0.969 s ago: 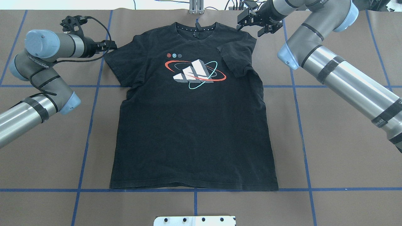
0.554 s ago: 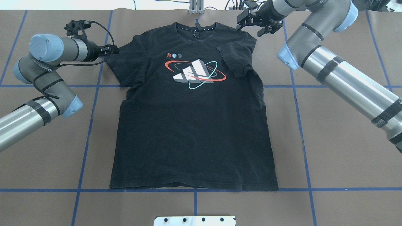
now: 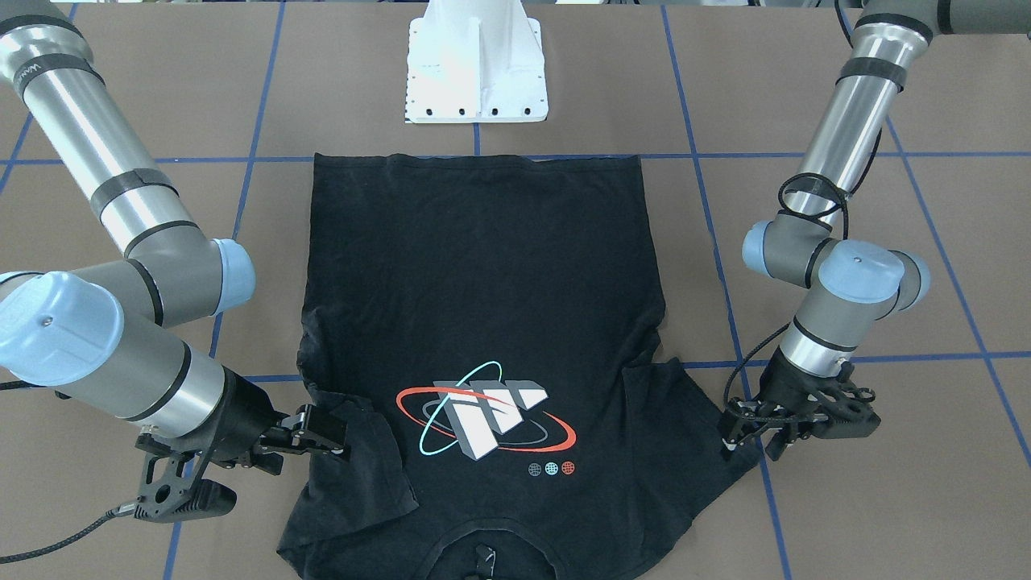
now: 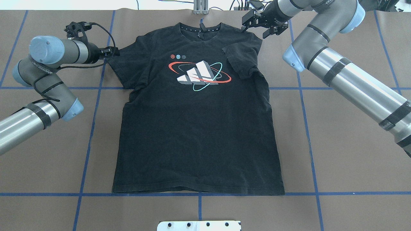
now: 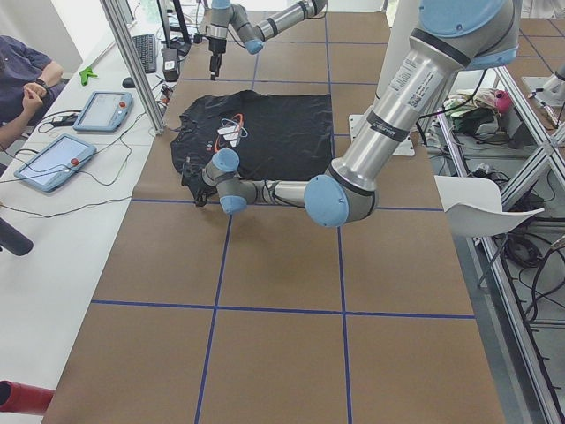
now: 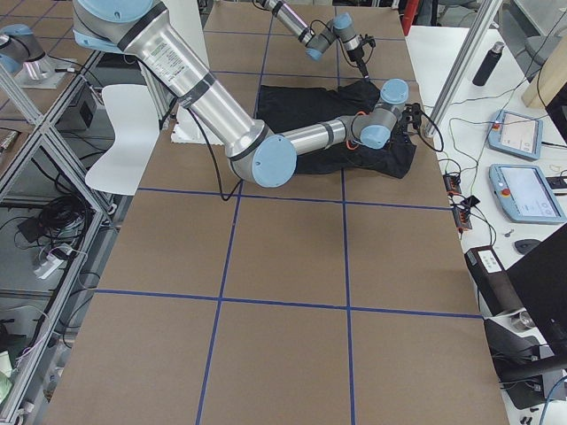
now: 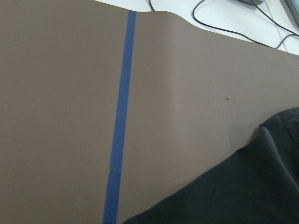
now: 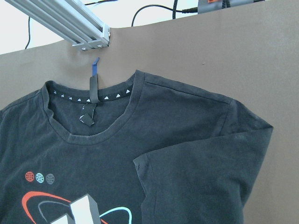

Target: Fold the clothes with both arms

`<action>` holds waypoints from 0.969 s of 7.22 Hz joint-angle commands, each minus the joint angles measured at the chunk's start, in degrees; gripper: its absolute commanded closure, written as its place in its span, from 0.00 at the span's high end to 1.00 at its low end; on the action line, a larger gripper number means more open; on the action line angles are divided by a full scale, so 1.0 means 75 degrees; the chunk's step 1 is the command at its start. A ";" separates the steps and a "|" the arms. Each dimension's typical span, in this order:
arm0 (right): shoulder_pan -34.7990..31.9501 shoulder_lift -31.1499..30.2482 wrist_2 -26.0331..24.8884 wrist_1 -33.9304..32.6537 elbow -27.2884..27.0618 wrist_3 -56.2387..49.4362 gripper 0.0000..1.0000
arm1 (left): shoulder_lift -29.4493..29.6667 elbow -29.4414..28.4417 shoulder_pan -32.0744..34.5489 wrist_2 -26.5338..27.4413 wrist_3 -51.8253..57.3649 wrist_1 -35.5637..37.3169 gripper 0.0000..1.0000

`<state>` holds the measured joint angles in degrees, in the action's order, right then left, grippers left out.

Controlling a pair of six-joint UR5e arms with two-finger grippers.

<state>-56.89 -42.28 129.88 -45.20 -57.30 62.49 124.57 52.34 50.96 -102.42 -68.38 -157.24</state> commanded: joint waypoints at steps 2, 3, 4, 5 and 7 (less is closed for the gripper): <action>0.0003 0.0001 -0.0009 0.0003 -0.0001 0.0000 1.00 | 0.0008 -0.0006 -0.0022 0.0004 0.0012 0.0012 0.79; 0.0015 0.0001 -0.0009 0.0003 0.0011 -0.0012 1.00 | 0.0020 -0.0017 -0.0022 0.0004 0.0012 0.0000 0.78; 0.0015 0.0001 -0.0009 0.0003 -0.0001 -0.0012 1.00 | 0.0020 -0.0017 -0.0022 0.0004 0.0012 0.0012 0.75; 0.0015 0.0001 -0.0009 0.0003 0.0011 0.0000 1.00 | 0.0020 -0.0006 -0.0022 0.0004 0.0012 0.0012 0.74; 0.0015 0.0000 -0.0009 0.0003 0.0011 0.0000 1.00 | 0.0008 -0.0017 -0.0022 0.0004 0.0012 0.0012 0.74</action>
<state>-56.81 -42.30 129.81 -45.17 -57.23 62.48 124.70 52.26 50.80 -102.39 -68.29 -157.15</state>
